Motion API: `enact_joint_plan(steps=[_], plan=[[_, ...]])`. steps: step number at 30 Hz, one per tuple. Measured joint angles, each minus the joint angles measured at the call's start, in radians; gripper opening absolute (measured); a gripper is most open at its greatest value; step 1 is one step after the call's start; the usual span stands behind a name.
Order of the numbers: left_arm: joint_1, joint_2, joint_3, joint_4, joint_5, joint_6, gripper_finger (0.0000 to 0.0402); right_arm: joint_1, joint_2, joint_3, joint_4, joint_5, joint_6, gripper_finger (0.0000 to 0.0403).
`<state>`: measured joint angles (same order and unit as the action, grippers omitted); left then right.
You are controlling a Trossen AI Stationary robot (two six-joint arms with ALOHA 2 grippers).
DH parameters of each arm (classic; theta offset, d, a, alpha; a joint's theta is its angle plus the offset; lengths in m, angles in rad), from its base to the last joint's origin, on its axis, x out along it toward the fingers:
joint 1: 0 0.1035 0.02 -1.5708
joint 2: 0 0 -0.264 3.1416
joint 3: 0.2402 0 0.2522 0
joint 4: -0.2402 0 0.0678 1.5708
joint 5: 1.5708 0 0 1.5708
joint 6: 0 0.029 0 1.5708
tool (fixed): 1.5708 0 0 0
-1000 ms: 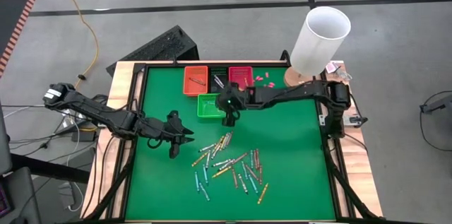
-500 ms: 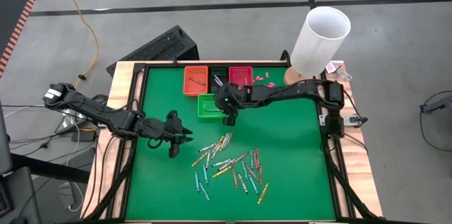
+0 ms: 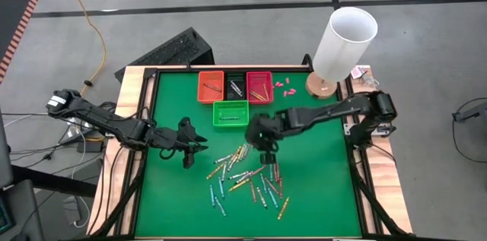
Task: Sort crayons
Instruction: Put a blue crayon in the green basket, then put a red crayon in the orange basket
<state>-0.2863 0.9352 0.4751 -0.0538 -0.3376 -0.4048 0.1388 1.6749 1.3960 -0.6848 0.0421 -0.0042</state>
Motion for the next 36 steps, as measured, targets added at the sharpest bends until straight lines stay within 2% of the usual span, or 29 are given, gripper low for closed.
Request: enact_joint_plan(steps=[2, 6, 13, 25, 36], plan=[[0.0, 0.0, 0.0, 0.0, -0.01, 0.0, 0.0119, 0.027, 0.033, 0.0, 0.059, 0.058, -0.036, 0.0102], [0.0, 0.0, 0.0, 0.0, -0.01, -0.001, 0.0119, 0.028, 0.122, 0.0, 0.174, 0.084, -0.127, 0.0102], [0.0, 0.0, 0.0, -0.011, -0.01, -0.002, 0.0119, -0.019, 0.23, 0.0, 0.132, 0.088, -0.215, 0.0102], [0.0, 0.0, 0.0, -0.018, -0.015, -0.011, 0.0119, -0.09, 0.249, 0.0, 0.065, 0.085, -0.432, 0.0102], [0.0, 0.0, 0.0, -0.019, -0.016, -0.028, 0.0119, -0.095, 0.29, -0.001, 0.068, 0.039, -0.453, 0.0102]])
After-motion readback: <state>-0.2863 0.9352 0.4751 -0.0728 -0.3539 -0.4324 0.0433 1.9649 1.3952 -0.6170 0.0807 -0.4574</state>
